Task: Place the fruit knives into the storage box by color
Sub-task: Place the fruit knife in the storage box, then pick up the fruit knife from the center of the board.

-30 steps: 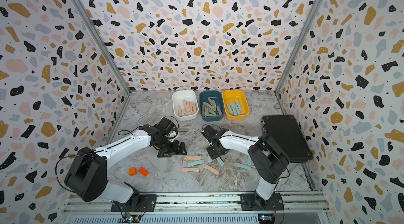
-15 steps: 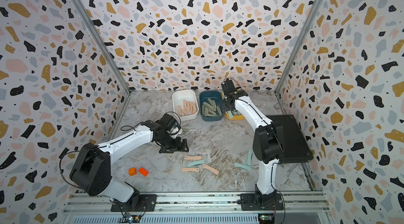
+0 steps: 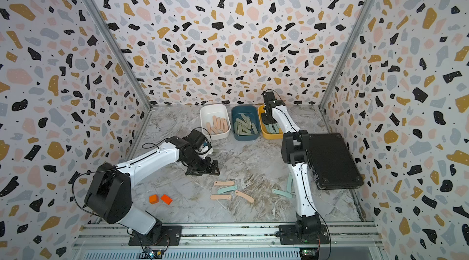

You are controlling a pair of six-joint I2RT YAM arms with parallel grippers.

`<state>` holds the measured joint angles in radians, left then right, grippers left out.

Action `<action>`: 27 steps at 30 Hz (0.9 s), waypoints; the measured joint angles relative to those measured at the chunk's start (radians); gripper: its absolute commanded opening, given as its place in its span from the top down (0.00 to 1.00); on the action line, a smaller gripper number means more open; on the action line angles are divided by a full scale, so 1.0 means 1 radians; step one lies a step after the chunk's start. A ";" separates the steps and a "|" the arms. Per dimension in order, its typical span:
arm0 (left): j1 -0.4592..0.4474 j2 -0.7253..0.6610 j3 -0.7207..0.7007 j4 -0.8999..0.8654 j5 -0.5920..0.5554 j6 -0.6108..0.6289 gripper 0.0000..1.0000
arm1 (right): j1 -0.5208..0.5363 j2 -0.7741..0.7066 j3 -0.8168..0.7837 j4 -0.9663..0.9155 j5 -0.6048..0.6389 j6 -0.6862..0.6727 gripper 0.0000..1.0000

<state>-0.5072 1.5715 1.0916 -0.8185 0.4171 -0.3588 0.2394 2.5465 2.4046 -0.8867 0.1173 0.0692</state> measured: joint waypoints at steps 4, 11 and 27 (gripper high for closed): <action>0.000 0.001 0.000 -0.001 -0.008 0.000 0.01 | 0.000 -0.029 -0.020 -0.014 -0.018 0.008 0.58; -0.005 -0.034 0.000 -0.008 -0.023 -0.014 0.01 | 0.001 -0.430 -0.421 0.040 -0.037 0.091 0.55; -0.143 -0.105 -0.111 0.027 -0.062 -0.095 0.01 | 0.001 -1.102 -1.541 0.071 -0.064 0.382 0.53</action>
<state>-0.6506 1.4666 0.9806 -0.7918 0.3553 -0.4534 0.2401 1.4445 0.8639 -0.8154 0.0528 0.4515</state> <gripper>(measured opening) 0.990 0.463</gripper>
